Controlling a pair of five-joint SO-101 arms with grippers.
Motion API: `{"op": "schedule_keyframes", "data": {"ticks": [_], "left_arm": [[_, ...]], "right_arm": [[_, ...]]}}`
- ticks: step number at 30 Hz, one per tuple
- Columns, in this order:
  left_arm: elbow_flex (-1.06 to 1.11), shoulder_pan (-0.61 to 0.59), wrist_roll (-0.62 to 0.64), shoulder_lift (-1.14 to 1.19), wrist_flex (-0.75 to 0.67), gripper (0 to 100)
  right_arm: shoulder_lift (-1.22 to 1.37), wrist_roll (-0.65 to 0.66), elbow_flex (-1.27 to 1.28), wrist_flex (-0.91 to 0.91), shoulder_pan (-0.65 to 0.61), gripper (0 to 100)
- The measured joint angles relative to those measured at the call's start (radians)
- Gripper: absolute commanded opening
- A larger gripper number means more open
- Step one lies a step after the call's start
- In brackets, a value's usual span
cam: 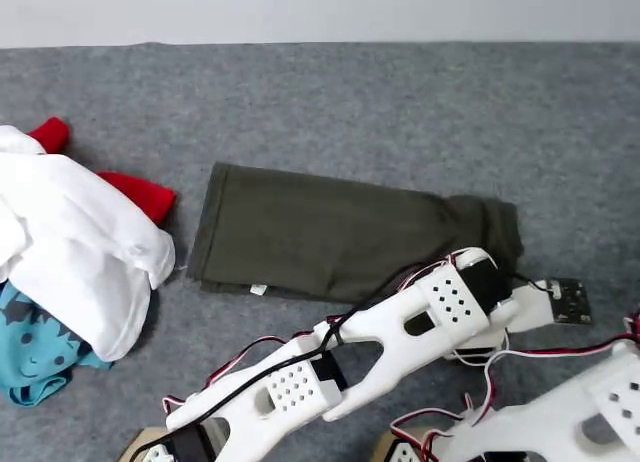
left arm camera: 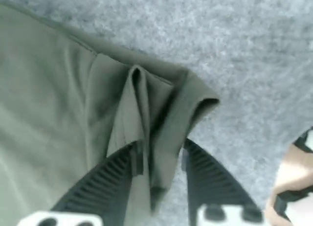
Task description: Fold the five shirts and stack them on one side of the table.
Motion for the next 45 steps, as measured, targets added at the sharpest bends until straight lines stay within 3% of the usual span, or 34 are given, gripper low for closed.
{"op": "schedule_keyframes", "data": {"ticks": [22, 39, 45], "left_arm": [[0.084, -0.109, 0.006, -0.057, 0.0, 15], [0.094, -0.084, 0.006, -0.038, -0.002, 15], [0.094, -0.106, 0.006, -0.003, -0.009, 9]], "right_arm": [[0.0, 0.0, 0.041, -0.044, 0.0, 1.2], [0.0, 0.0, 0.041, -0.044, 0.0, 1.2], [0.0, 0.0, 0.041, -0.044, 0.0, 1.2]]}}
